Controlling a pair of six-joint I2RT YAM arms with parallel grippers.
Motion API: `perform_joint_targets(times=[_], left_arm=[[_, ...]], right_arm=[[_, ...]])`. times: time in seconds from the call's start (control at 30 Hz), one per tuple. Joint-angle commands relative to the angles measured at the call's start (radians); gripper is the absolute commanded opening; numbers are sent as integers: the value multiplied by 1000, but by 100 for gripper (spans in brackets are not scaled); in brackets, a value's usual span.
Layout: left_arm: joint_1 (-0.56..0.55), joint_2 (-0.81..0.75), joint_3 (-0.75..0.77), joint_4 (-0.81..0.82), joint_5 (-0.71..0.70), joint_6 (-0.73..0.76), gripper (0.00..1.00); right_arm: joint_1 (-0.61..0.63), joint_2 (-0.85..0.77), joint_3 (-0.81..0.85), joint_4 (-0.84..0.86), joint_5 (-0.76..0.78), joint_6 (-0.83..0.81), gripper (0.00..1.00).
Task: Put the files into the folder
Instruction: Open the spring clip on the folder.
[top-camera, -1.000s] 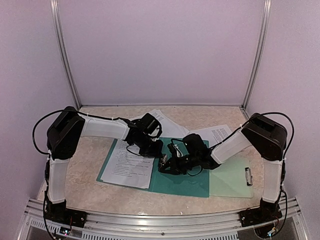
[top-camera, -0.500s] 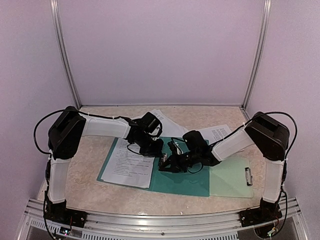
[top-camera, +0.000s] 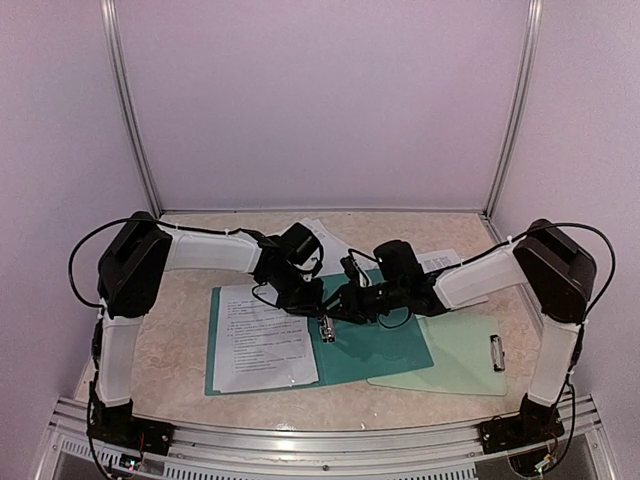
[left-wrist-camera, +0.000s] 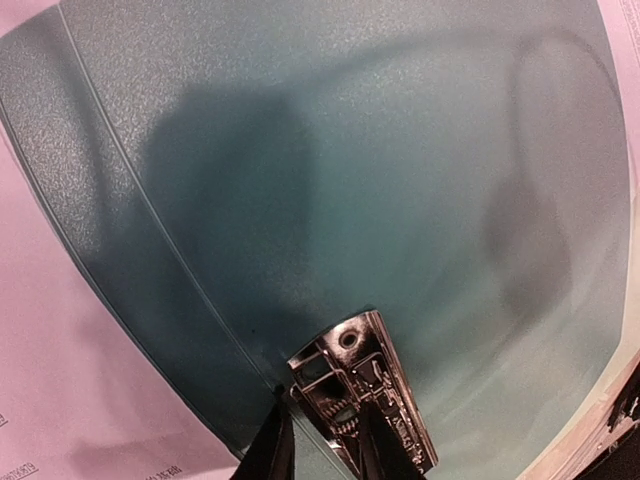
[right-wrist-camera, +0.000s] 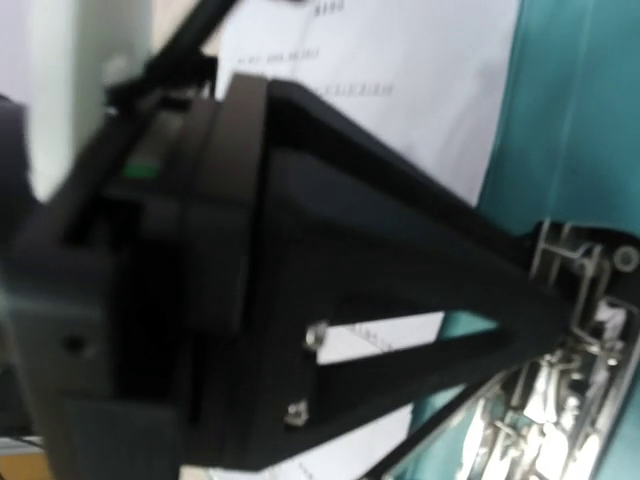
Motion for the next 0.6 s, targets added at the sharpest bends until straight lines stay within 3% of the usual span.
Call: perform_joint_targets(times=[0.0,0.33,0.57], left_arm=[[13,25,30,-47,39,-12,24],[55,-37,37,-52,-10,-22,37],[54,-204,-147,97,-32,11,55]], right_arm=[[-10,-69,-9,-76,46,-60,33],[-10,-253,-71,-136,130,-213,41],[-10,-367,-170,-173,245,-302,46]])
